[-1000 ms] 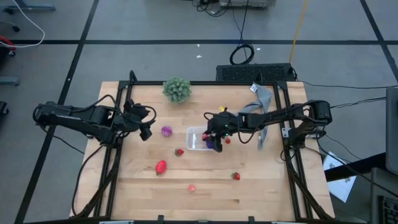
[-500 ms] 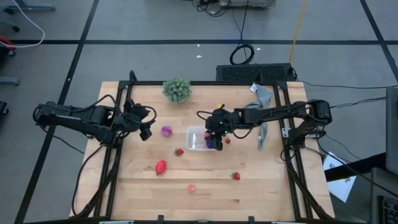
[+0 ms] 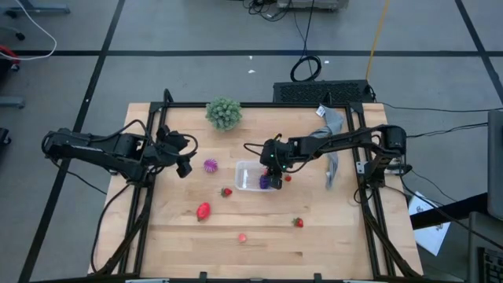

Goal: Pick and placing Produce into tupperware
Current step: Put the top peach into the transparent container

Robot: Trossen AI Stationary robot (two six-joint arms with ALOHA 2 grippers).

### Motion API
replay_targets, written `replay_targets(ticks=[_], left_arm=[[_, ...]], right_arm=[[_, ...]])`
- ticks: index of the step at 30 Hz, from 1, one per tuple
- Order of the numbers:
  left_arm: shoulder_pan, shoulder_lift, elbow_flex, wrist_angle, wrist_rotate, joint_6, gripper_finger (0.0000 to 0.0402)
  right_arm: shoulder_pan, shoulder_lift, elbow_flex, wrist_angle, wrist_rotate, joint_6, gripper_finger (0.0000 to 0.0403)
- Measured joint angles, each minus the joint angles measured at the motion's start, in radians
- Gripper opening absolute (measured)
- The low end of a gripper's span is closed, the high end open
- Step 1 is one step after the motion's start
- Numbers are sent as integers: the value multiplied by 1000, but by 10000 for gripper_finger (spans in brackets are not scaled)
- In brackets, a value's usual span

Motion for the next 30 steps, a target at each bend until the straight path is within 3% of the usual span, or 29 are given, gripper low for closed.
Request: replay_targets(ticks=[30], left_arm=[[0,0,0,0,0,6,244]], right_arm=[[-6,29,14,-5,-10,-60,123]])
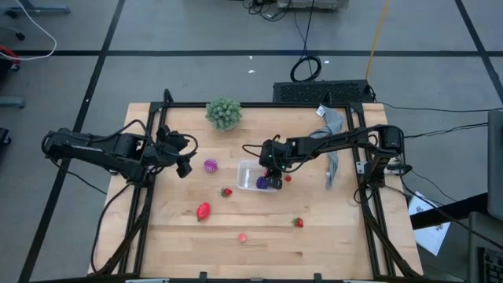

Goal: Pick and placing Produce into tupperware
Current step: Put the top peach into the transparent container, then put the top right strawberry into the transparent container

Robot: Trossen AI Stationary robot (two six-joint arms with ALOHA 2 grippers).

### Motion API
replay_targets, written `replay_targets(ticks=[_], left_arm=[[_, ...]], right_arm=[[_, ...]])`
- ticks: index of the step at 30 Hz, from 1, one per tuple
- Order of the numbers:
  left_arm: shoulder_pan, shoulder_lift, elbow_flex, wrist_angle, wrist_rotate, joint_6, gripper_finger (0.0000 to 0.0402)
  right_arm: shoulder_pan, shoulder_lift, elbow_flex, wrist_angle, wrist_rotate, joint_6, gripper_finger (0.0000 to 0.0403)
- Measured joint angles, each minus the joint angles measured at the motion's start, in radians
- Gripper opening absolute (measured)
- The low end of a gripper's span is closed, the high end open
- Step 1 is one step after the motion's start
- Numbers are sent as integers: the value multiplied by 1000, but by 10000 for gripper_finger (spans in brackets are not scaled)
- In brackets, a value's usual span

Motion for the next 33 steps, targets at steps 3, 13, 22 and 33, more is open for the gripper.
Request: replay_targets(ticks=[3,13,22,33], left_arm=[[0,0,0,0,0,0,243],[0,0,0,0,0,0,243],[0,0,0,0,0,0,243],[0,0,0,0,0,1,243]], right_arm=[[2,0,20,2,-2,-24,123],[6,-1,38,-35,-3,-36,123],[23,-1,38,-61,-3,-40,153],[28,-1,38,-73,2,-37,178]])
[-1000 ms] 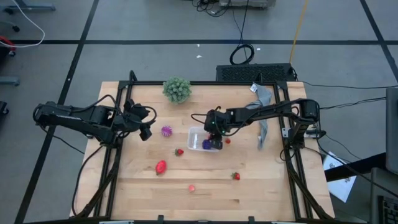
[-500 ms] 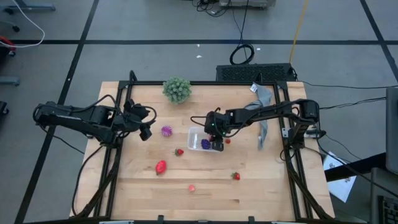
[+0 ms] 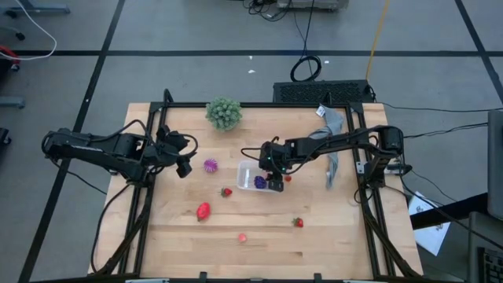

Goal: Pick and placing Produce into tupperware
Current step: Put the top right strawberry into the transparent container

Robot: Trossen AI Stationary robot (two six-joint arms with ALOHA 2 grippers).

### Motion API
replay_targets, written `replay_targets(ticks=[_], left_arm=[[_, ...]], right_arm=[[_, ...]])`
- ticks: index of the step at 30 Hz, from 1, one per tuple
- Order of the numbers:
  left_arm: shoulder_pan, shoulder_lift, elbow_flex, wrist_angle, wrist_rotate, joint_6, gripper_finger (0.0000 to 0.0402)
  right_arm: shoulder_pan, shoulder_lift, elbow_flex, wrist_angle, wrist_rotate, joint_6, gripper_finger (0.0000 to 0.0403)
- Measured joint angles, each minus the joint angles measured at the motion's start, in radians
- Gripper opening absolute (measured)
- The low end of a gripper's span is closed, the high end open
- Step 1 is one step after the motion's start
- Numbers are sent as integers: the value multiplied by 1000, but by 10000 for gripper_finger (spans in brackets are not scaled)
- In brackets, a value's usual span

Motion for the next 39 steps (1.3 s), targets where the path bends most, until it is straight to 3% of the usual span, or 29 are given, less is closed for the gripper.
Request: replay_targets(ticks=[15,18,21,39], left_arm=[[0,0,0,-2,0,2,243],[0,0,0,-2,0,7,243],[0,0,0,-1,0,1,243],[0,0,0,-1,0,2,243]], right_arm=[[168,0,0,6,4,-32,178],[181,0,0,18,69,-63,178],[162,-1,0,18,113,-82,178],[67,-1,-1,-4,110,-117,178]])
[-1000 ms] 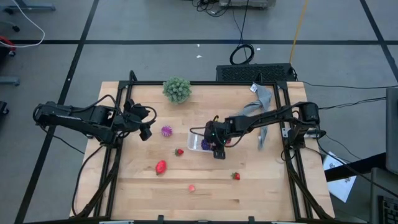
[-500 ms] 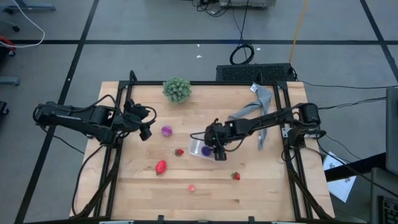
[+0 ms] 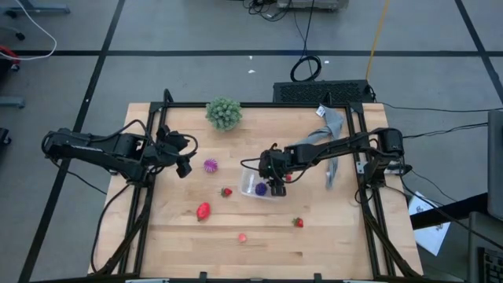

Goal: Pick and placing Produce into tupperware
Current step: Put the top right strawberry into the transparent container

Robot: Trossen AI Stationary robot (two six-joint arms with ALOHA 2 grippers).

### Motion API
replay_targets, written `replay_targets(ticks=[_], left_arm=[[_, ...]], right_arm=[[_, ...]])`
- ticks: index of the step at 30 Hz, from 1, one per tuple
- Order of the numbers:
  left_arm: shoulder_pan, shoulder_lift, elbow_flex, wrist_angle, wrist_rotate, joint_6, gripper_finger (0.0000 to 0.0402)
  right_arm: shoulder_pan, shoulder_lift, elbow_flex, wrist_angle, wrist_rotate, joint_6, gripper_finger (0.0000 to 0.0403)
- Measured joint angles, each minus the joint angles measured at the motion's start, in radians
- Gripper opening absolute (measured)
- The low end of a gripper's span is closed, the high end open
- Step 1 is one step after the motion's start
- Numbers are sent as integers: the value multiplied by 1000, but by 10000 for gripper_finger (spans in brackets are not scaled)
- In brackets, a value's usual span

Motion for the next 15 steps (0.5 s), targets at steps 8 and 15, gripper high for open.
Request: replay_targets(ticks=[8,15], left_arm=[[0,0,0,0,0,0,243],[0,0,0,1,0,-1,243]], right_arm=[[-17,0,0,0,0,-18,178],[-19,0,0,4,0,-25,178]])
